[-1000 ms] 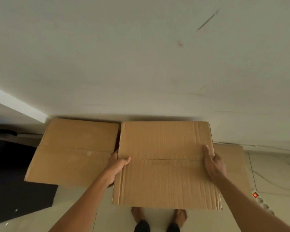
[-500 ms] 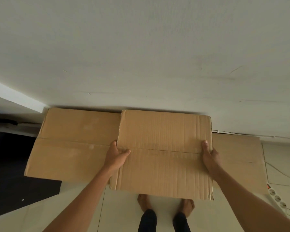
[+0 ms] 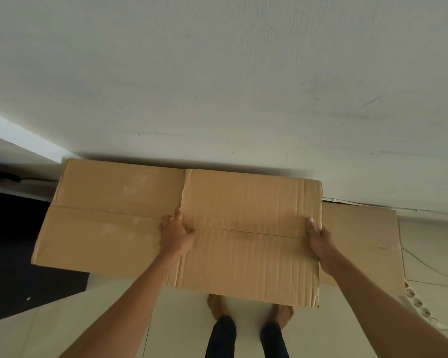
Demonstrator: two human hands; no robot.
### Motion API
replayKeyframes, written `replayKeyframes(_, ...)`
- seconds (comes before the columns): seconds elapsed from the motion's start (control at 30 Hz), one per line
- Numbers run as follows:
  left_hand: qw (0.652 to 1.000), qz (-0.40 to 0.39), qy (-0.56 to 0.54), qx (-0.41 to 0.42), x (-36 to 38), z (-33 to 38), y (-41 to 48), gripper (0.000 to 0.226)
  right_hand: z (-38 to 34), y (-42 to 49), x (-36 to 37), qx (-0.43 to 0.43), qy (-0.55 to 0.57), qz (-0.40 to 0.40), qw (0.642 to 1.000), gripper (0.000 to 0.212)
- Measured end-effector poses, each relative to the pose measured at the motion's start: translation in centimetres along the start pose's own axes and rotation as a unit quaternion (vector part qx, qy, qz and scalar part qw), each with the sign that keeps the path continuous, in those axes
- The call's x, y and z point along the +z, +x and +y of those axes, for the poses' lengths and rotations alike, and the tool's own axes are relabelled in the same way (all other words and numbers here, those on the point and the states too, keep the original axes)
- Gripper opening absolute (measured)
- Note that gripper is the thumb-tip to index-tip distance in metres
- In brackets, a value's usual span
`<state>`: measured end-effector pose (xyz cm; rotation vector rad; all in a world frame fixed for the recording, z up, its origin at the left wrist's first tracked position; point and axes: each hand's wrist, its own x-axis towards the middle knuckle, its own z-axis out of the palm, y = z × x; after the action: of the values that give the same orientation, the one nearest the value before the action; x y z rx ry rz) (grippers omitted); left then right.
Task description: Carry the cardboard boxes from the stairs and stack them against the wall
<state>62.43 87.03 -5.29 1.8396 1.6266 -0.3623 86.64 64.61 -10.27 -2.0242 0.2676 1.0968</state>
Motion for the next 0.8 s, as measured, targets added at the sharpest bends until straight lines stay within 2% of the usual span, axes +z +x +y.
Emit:
replayKeyframes(0.2, 0.998, -0.067, 0.001, 0.017, 0.0, 0.9, 0.6, 0.091, 1.0, 0.2, -1.0, 0.012, 0.009, 0.002, 1.000, 0.063)
replayKeyframes(0.3, 0.997, -0.062, 0.015, 0.038, 0.0, 0.9, 1.4, 0.091, 0.5, 0.8, -1.2, -0.002, 0.011, -0.003, 1.000, 0.059)
replayKeyframes(0.5, 0.998, -0.024, -0.036, 0.041, 0.3, -0.2, 1.9, 0.080, 1.2, 0.8, -1.1, -0.046, 0.002, 0.004, 0.999, 0.049)
replayKeyframes(0.57, 0.999, -0.011, -0.040, 0.032, 0.4, -0.9, 2.0, 0.080, 1.3, 0.8, -0.9, -0.063, -0.013, 0.000, 0.998, 0.048)
replayKeyframes(0.67, 0.998, -0.011, 0.029, 0.051, 0.8, -1.8, 2.3, 0.085, 0.8, 1.2, -0.6, -0.076, -0.057, -0.017, 0.995, 0.050)
replayKeyframes(0.8, 0.997, -0.015, 0.051, 0.053, 0.7, -1.3, 2.5, 0.087, 0.1, 2.1, -0.6, -0.045, -0.149, -0.003, 0.988, 0.059)
